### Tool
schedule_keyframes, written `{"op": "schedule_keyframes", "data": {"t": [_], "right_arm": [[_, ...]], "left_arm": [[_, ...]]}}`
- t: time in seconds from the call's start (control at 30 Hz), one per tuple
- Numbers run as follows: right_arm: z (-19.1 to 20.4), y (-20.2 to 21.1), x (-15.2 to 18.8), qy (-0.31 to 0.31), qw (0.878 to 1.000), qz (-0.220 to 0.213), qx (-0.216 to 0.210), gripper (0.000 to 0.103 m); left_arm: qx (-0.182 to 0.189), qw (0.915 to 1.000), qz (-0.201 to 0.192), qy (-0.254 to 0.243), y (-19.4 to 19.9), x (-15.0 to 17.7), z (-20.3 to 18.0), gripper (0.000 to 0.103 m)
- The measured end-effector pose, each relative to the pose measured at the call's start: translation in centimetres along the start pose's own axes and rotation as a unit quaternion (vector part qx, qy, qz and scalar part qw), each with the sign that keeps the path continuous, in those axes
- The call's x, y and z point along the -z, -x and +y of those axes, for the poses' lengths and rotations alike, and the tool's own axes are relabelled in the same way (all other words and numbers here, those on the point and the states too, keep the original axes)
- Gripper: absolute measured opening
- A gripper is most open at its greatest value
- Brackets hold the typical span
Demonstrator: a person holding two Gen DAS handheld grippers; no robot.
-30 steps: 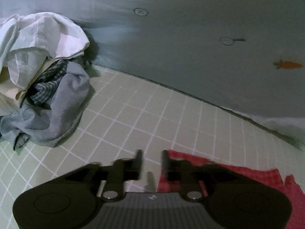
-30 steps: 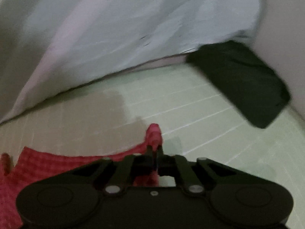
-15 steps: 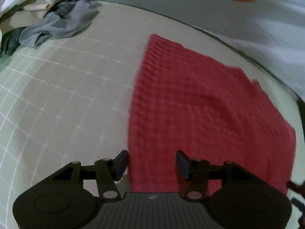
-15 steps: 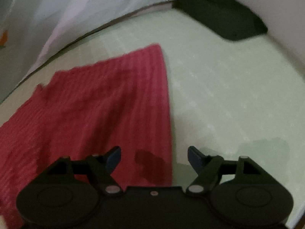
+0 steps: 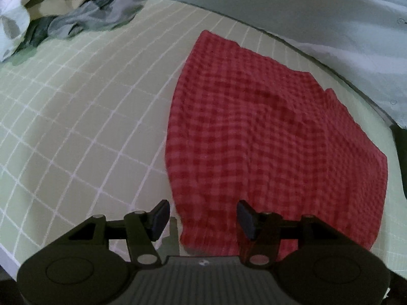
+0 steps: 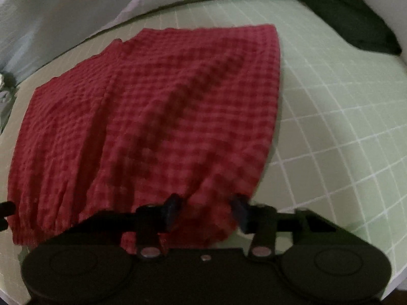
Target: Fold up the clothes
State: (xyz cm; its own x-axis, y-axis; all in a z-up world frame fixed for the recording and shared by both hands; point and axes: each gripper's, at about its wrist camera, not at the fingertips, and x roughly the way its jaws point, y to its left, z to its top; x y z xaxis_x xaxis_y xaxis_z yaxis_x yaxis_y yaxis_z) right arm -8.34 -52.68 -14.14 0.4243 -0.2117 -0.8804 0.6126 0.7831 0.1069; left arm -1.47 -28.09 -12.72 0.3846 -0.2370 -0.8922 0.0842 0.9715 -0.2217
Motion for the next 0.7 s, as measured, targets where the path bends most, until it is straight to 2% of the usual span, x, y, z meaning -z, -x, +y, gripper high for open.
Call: {"op": "schedule_keyframes", "data": {"t": [0.03, 0.13, 0.2, 0.3, 0.37, 0.47, 0.5, 0.57, 0.7], "right_arm": [[-0.2, 0.1, 0.1, 0.000, 1.000, 0.001, 0.002, 0.008], [-0.7, 0.4, 0.2, -0.015, 1.000, 0.003, 0.004, 0.007], [-1.1, 0.4, 0.2, -0.029, 1.000, 0.004, 0.002, 0.010], [-1.0, 0.9, 0.1, -0.042, 0.999, -0.002, 0.002, 0.034], [-0.8, 1.5, -0.1, -0.037, 0.999, -0.008, 0.008, 0.063], [-0.3, 2.2, -0.4, -0.019, 0.999, -0.023, 0.025, 0.086], [-0.2, 2.2, -0.6, -0.015, 0.999, -0.024, 0.028, 0.089], [0.0, 2.3, -0.9, -0.006, 0.999, -0.026, 0.034, 0.101], [-0.1, 2.5, -1.4, 0.006, 0.998, -0.027, 0.056, 0.103]], "left_arm": [[-0.001, 1.0000, 0.003, 0.001, 0.0, 0.2, 0.0, 0.059], [-0.003, 0.9999, 0.006, -0.009, 0.1, 0.6, 0.1, 0.059], [-0.004, 0.9999, 0.007, -0.010, 0.1, 0.3, 0.5, 0.060], [-0.004, 1.0000, 0.008, -0.003, -0.2, -0.5, 1.2, 0.060], [-0.001, 0.9999, 0.011, 0.008, -0.7, -1.3, 1.6, 0.060], [0.001, 0.9997, 0.017, 0.016, -1.4, -2.7, 1.9, 0.060], [0.000, 0.9997, 0.018, 0.015, -1.7, -3.1, 2.0, 0.060], [-0.002, 0.9998, 0.019, 0.009, -2.2, -3.8, 2.0, 0.060], [-0.005, 0.9998, 0.020, -0.004, -3.1, -4.9, 1.9, 0.058]]}}
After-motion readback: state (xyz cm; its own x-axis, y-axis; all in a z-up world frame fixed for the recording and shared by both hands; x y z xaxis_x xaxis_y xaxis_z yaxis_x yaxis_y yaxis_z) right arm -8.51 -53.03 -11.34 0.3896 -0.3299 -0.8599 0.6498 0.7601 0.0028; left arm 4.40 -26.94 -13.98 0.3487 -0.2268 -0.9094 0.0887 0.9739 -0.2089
